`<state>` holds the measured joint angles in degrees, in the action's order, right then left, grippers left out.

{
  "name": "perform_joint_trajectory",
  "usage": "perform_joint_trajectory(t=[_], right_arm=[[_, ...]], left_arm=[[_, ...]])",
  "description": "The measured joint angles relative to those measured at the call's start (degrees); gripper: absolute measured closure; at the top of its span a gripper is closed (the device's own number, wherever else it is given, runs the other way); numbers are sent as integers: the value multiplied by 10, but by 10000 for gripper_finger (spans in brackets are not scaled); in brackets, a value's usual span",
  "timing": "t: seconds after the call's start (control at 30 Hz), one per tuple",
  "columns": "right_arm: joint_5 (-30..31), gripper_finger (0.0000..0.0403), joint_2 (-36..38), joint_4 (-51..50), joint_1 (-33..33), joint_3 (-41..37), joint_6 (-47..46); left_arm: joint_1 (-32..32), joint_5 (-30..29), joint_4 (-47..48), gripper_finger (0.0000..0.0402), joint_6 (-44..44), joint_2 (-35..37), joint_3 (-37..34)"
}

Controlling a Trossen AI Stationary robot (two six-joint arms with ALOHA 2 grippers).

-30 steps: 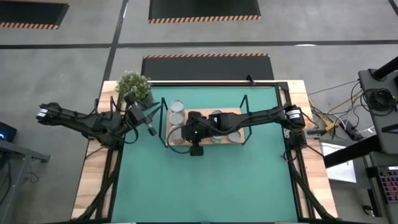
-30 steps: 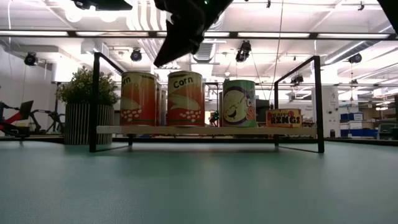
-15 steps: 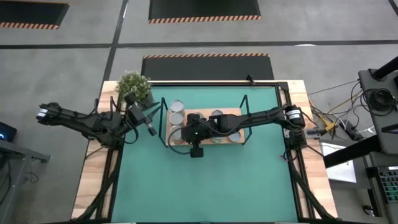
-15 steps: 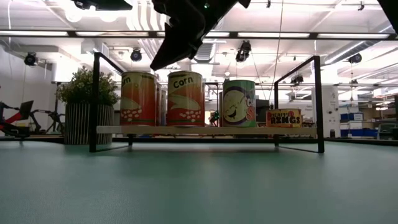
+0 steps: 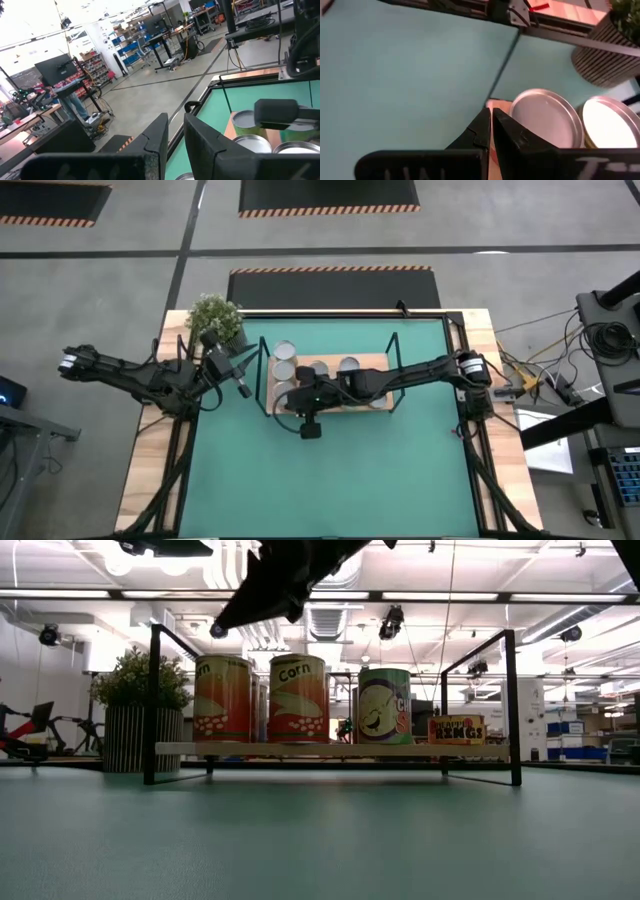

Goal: Pick and place cans onto a shelf
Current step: Adjust the cans on the shelf

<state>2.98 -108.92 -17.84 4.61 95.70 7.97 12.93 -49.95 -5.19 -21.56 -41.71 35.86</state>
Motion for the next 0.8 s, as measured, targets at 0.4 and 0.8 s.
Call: perform_joint_trajectory(t=[0.4,0.8], right_arm=[[0,394,-32,57,14,13,12],[0,394,-63,-156,19,159,51]], left_arm=[[0,0,-11,359,-4,0,0],[0,0,-3,359,-5,-4,0]])
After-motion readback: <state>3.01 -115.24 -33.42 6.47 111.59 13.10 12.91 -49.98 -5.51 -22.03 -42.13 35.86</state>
